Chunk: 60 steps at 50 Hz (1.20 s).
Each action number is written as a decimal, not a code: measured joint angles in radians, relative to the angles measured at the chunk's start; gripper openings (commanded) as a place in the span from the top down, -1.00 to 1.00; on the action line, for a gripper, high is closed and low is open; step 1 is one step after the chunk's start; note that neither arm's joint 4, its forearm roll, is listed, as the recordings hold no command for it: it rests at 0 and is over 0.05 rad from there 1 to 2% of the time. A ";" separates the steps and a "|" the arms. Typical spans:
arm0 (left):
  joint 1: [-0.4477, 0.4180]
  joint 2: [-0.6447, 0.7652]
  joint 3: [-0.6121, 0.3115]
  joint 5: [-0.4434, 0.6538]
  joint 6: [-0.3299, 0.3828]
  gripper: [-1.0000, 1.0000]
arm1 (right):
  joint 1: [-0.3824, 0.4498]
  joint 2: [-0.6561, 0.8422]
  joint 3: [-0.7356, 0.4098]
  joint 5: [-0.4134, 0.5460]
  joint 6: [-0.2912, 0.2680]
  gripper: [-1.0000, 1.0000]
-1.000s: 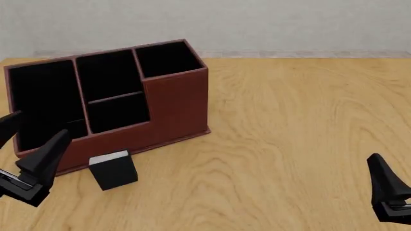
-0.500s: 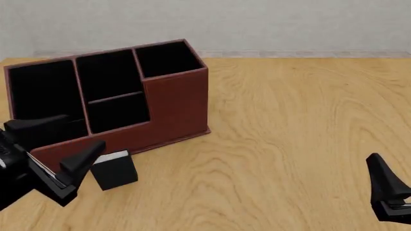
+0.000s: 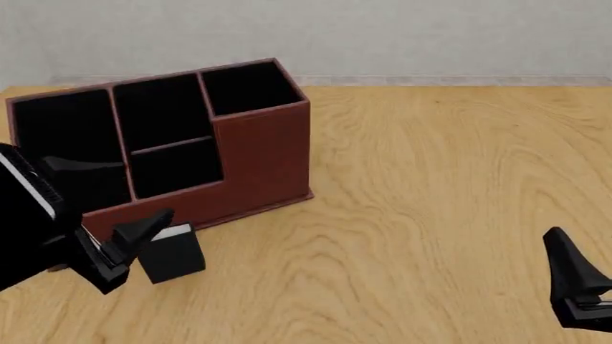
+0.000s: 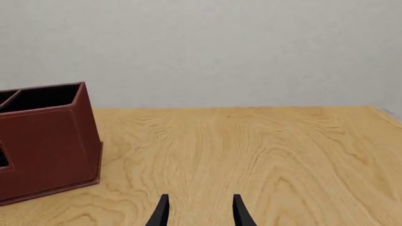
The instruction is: Pick up the book and place it in the left compartment of the caddy.
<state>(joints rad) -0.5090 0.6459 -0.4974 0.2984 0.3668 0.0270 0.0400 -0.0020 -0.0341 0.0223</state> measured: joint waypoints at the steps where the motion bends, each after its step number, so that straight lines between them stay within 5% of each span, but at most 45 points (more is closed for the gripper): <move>1: -0.001 0.006 -0.008 0.006 0.001 -1.00 | 0.000 0.000 0.000 0.000 0.000 -1.00; 31: -0.027 0.137 -0.122 0.134 -0.009 -1.00 | 0.007 0.013 0.000 -0.010 -0.002 -1.00; 60: 0.057 0.240 -0.143 0.138 0.081 -1.00 | 0.010 0.027 0.001 -0.023 -0.005 -1.00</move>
<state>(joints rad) -0.4517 0.8855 -0.6405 0.4359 0.4480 0.0366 0.0665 -0.0010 -0.0566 0.0177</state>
